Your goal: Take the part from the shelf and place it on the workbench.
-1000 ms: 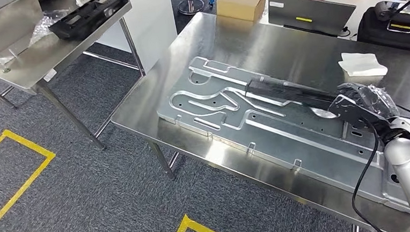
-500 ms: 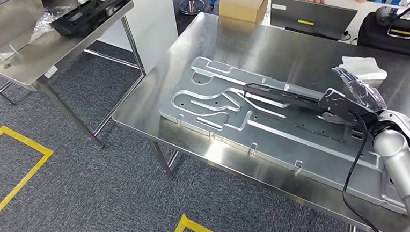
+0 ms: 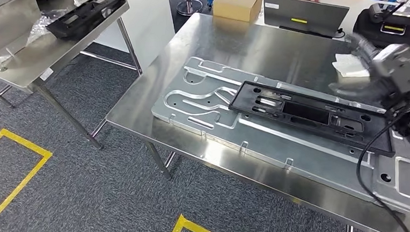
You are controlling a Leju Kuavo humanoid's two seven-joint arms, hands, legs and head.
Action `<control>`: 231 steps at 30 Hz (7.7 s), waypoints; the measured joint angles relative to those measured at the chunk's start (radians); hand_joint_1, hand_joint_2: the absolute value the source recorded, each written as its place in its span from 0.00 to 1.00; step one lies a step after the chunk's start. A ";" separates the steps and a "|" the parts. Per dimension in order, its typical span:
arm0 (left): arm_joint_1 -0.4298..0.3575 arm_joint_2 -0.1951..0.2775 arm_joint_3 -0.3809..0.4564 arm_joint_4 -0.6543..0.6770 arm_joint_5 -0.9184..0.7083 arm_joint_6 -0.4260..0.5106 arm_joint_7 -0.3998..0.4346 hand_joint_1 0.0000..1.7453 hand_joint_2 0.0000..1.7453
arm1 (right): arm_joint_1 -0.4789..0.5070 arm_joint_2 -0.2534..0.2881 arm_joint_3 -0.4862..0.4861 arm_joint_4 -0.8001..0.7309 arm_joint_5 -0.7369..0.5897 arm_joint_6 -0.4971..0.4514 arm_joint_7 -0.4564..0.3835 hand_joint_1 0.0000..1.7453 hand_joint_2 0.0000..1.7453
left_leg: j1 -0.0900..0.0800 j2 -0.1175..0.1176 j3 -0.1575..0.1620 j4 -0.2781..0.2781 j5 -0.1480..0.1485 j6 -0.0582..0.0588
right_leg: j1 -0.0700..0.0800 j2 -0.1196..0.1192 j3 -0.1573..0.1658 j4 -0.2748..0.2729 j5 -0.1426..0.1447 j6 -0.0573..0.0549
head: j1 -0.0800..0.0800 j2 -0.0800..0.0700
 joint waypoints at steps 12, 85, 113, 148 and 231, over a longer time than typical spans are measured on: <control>0.002 -0.002 0.039 0.000 0.025 -0.003 -0.011 0.00 0.00 | 0.175 -0.115 -0.110 -0.390 -0.224 -0.251 -0.134 0.00 0.00 | -0.006 -0.007 0.032 -0.025 0.006 0.024 | 0.015 0.001 0.009 -0.008 0.006 0.006 | 0.000 0.000; 0.006 -0.002 0.136 0.000 0.053 -0.033 -0.011 0.00 0.00 | 1.155 0.482 -0.948 -0.783 0.331 0.045 -0.197 0.00 0.00 | -0.008 -0.049 0.034 -0.068 0.028 0.043 | 0.008 0.021 0.093 0.072 -0.105 0.023 | -0.001 0.000; 0.021 -0.010 0.150 0.000 0.015 0.145 -0.004 0.00 0.00 | 0.902 0.426 -0.662 0.426 0.879 -0.485 -0.047 0.00 0.00 | -0.001 -0.034 0.098 -0.110 0.011 0.047 | 0.014 -0.010 -0.028 0.208 -0.154 0.024 | -0.002 0.000; -0.004 -0.036 0.247 0.000 0.057 0.447 0.137 0.00 0.00 | 0.807 0.536 -0.587 0.986 0.923 -0.248 0.253 0.00 0.00 | -0.008 -0.080 0.060 -0.049 -0.002 0.035 | 0.018 0.054 0.084 -0.007 -0.063 -0.004 | -0.002 0.000; 0.020 0.027 0.160 -0.008 -0.126 0.091 -0.028 0.00 0.00 | 0.829 0.502 -0.795 0.994 0.776 -0.241 0.236 0.00 0.00 | 0.023 0.005 0.080 -0.051 -0.018 0.012 | -0.002 -0.035 0.092 0.067 -0.154 0.035 | 0.001 0.000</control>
